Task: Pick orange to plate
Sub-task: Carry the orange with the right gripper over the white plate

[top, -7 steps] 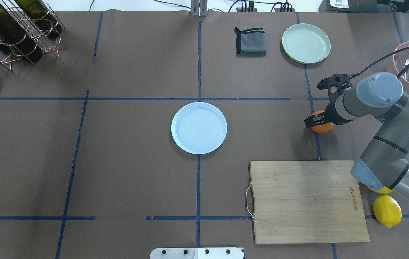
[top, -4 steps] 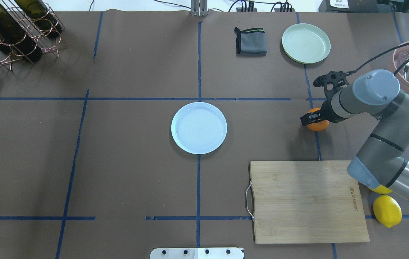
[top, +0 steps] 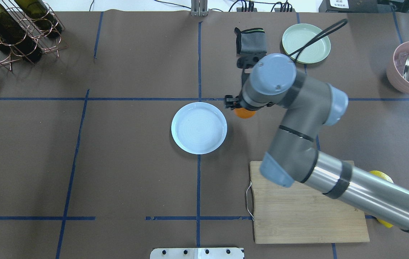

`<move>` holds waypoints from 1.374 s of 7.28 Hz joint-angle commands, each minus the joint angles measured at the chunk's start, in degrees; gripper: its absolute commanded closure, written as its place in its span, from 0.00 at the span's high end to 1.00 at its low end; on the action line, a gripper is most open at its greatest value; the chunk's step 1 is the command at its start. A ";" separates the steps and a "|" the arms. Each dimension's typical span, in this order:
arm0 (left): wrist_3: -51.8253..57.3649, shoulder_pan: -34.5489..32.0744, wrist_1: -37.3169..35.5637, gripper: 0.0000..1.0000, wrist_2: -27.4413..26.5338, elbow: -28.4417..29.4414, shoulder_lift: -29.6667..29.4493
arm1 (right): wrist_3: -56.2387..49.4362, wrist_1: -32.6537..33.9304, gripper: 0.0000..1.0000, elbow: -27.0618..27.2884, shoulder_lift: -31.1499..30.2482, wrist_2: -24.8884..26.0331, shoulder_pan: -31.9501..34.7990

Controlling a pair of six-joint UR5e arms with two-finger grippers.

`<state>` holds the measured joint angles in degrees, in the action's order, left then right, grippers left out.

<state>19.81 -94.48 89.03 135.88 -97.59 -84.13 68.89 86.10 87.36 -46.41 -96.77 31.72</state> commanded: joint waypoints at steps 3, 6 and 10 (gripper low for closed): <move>0.05 0.00 -0.09 1.00 0.09 -0.15 0.02 | 4.50 0.82 0.26 -10.19 8.01 6.24 -6.50; 0.05 0.00 0.00 1.00 0.09 -0.15 0.37 | 4.50 0.74 0.48 -11.42 8.01 6.33 -6.85; 0.06 0.00 -0.09 1.00 0.00 -0.06 0.46 | 3.10 0.65 1.00 -10.03 8.27 5.63 -6.15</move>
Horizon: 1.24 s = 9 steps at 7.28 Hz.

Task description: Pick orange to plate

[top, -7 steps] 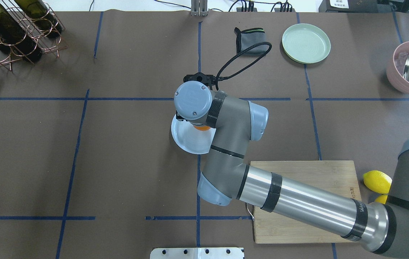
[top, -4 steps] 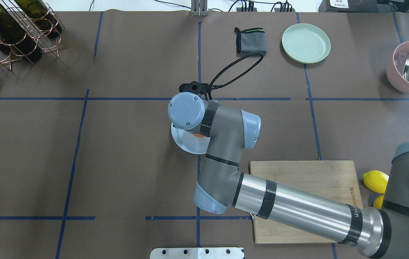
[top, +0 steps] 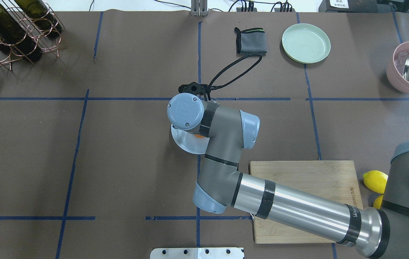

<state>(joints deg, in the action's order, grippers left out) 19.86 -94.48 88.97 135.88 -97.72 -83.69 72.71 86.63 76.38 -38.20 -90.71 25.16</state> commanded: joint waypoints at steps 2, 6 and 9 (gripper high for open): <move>0.00 0.00 -0.02 1.00 0.00 0.07 0.02 | -3.87 2.13 1.00 6.12 -0.99 -5.49 4.95; -0.09 0.00 -0.55 1.00 0.43 -0.45 0.37 | -41.48 3.46 1.00 17.64 -18.88 -27.89 30.05; -0.96 0.00 -1.60 1.00 0.52 -0.37 0.37 | -74.73 4.42 1.00 17.75 -33.91 -37.76 50.79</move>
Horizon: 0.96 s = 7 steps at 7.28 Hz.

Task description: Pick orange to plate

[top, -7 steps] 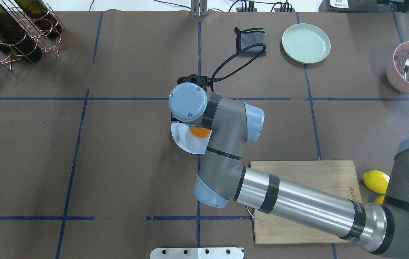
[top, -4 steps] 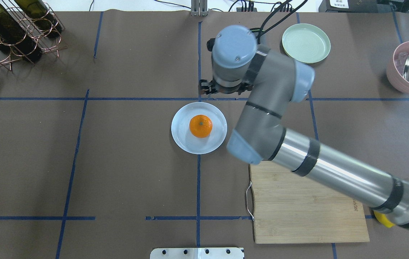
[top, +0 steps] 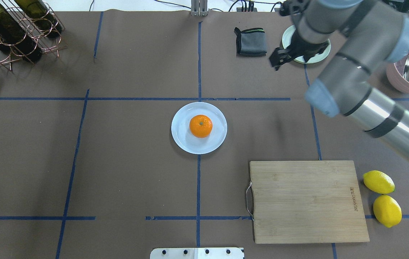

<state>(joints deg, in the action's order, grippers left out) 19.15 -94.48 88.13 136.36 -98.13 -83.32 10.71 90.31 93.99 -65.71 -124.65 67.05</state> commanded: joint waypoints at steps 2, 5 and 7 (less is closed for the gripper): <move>-0.26 0.09 -1.03 1.00 0.05 0.04 -0.08 | -21.86 1.10 1.00 -0.29 -16.67 -3.50 19.21; 0.00 0.00 -0.94 1.00 -0.04 -0.92 0.00 | -21.61 -8.88 1.00 -0.91 -32.70 -4.36 28.37; 0.18 0.00 -0.94 1.00 -0.04 -1.71 0.00 | -20.73 -8.49 1.00 -0.39 -33.00 -7.18 28.92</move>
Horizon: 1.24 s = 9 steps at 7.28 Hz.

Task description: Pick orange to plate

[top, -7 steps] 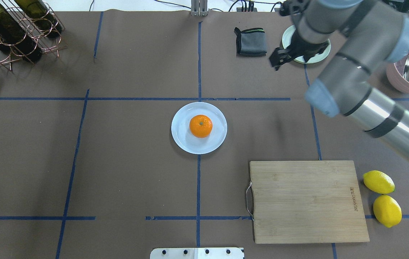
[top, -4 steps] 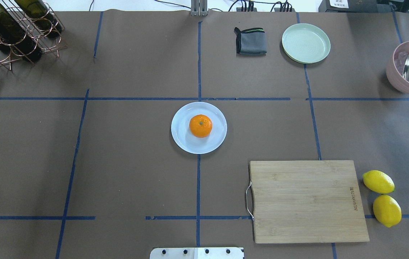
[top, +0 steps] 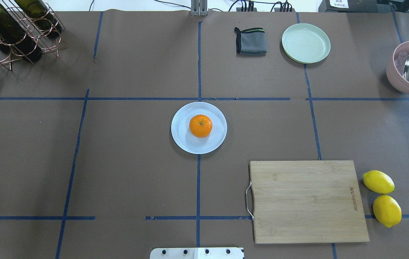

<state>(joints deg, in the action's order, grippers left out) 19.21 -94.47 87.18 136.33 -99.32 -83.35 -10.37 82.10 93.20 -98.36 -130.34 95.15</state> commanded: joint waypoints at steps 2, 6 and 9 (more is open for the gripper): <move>0.12 -0.01 0.10 1.00 -0.10 -0.97 0.02 | -0.17 9.95 1.00 0.58 4.81 -1.06 0.91; 0.65 -0.01 0.54 1.00 -0.54 -1.76 0.38 | 0.18 9.92 1.00 0.49 4.49 -1.58 0.82; 0.56 -0.10 0.54 1.00 -0.54 -1.58 1.43 | 0.27 9.83 1.00 0.58 4.84 -1.67 0.65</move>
<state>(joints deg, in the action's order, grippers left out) 19.79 -94.56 87.65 135.81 -100.89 -82.32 -10.14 91.94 93.76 -93.64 -131.99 95.88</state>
